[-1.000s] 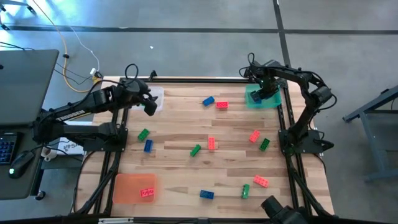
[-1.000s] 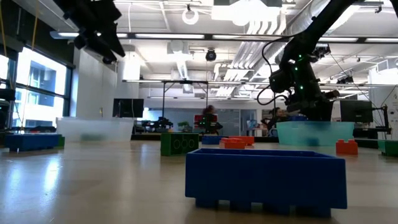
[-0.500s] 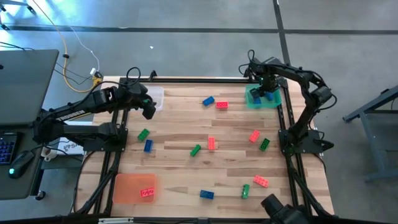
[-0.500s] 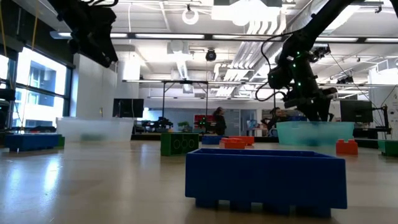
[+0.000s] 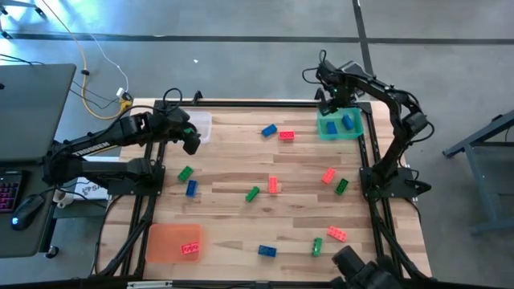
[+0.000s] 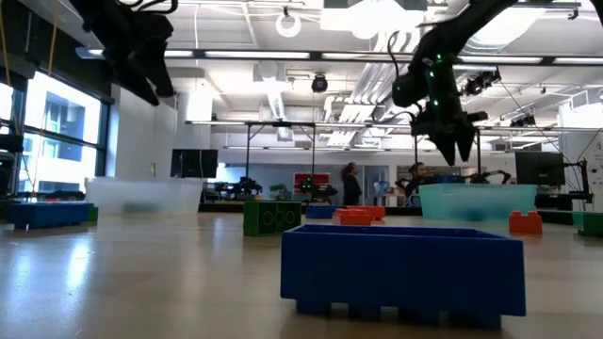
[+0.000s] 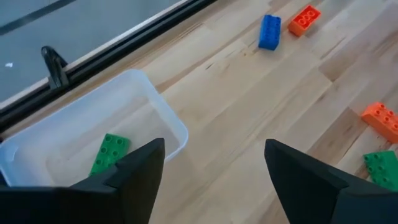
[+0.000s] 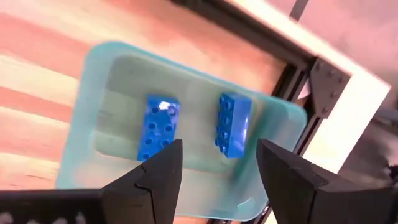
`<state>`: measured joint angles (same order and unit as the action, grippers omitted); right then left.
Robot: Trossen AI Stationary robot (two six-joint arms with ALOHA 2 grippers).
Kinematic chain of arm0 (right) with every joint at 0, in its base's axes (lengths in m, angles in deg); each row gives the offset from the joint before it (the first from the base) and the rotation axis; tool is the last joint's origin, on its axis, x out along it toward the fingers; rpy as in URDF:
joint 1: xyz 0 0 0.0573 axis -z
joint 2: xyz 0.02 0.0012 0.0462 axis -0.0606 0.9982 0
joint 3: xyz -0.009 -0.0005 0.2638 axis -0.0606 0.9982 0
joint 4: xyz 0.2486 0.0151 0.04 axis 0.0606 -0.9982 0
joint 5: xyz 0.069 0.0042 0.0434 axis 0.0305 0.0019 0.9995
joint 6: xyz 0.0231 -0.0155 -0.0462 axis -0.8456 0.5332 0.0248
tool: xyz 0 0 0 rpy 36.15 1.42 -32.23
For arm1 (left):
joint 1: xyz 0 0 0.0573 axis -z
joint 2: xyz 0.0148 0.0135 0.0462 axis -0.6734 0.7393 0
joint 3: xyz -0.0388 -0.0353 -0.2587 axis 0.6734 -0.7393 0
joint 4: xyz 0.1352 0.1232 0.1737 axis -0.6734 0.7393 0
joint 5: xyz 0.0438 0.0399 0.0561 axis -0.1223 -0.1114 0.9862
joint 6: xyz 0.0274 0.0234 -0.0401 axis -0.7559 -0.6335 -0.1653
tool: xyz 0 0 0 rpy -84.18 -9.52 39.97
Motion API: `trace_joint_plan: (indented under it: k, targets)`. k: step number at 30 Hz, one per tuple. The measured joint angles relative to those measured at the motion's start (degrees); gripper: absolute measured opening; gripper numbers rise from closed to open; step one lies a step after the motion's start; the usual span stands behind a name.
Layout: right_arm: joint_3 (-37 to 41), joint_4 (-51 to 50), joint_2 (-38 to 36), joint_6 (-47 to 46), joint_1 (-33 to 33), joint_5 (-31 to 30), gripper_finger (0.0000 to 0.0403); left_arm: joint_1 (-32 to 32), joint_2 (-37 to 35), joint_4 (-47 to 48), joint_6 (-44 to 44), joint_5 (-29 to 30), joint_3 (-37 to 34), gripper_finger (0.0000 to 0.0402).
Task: Sort & place blocks by color
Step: Put the green game piece into the white bin
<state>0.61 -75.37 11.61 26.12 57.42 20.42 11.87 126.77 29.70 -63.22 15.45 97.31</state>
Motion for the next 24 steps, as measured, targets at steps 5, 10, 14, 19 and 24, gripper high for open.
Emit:
trace_joint_plan:
  k: [5,10,14,19,24]
  targets:
    - [-5.41,-2.15,0.0,0.73,-1.57,-1.22,0.0193,0.0,0.0,2.41,3.5,-0.06,0.0,0.0275]
    - [-10.82,-3.84,0.0,0.85,-2.54,-1.2,0.0193,0.01,0.0,5.36,6.96,-0.07,0.0,0.0275]
    - [-14.66,-4.12,0.0,0.85,-3.13,-1.19,0.0193,0.0,0.0,7.0,8.64,-1.21,0.0,0.0275]
    - [-17.95,-4.27,0.0,0.84,-3.57,-0.94,0.0193,0.0,0.97,9.71,12.7,-4.93,0.02,0.0275]
    - [-18.72,-4.32,0.0,0.61,-3.55,-0.8,0.0193,0.0,4.31,14.49,14.27,-8.71,0.02,0.0275]
